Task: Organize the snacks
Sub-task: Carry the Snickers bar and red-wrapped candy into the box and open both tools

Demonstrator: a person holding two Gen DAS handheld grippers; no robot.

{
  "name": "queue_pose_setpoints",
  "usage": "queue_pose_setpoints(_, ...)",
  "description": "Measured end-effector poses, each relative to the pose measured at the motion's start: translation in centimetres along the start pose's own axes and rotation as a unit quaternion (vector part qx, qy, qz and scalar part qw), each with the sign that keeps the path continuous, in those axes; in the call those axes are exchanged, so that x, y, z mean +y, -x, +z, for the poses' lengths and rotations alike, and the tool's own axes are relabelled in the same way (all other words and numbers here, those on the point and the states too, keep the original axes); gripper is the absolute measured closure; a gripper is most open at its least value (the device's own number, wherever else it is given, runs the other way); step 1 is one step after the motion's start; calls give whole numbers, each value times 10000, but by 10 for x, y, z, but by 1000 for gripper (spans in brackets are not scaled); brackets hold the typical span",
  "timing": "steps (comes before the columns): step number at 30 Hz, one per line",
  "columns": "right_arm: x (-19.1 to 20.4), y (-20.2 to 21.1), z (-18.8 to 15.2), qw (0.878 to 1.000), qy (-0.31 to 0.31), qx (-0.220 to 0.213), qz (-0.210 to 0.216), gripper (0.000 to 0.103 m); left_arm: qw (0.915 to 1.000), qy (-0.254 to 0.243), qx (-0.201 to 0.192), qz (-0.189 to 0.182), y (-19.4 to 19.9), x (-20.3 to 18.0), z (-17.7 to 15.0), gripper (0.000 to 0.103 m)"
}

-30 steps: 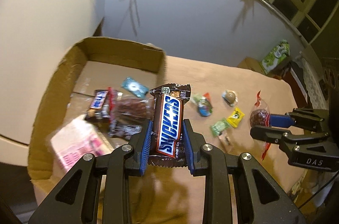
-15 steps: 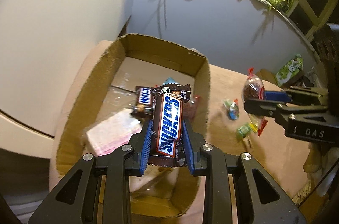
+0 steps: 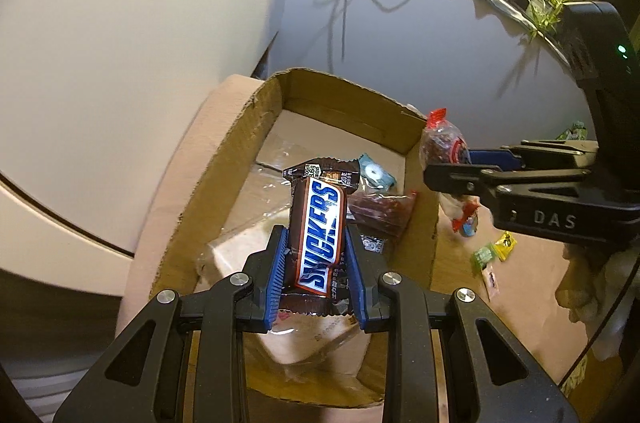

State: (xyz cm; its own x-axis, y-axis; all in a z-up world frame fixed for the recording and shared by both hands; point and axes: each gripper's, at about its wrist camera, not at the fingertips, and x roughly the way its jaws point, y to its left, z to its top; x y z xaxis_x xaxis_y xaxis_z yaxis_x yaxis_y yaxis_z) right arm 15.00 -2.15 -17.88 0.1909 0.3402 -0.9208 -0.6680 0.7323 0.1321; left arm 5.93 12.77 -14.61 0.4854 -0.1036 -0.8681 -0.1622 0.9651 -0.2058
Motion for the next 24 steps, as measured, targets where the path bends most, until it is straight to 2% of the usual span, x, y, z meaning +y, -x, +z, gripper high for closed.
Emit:
queue_pose_setpoints(19, 3, -18, 16, 9998, 103, 130, 85, 64, 9999, 86, -10, 117, 0, 8, 0, 76)
queue_pose_setpoints(24, 4, -17, 18, 9999, 132, 72, 57, 50, 9998, 52, -40, 170, 2, 7, 1, 74)
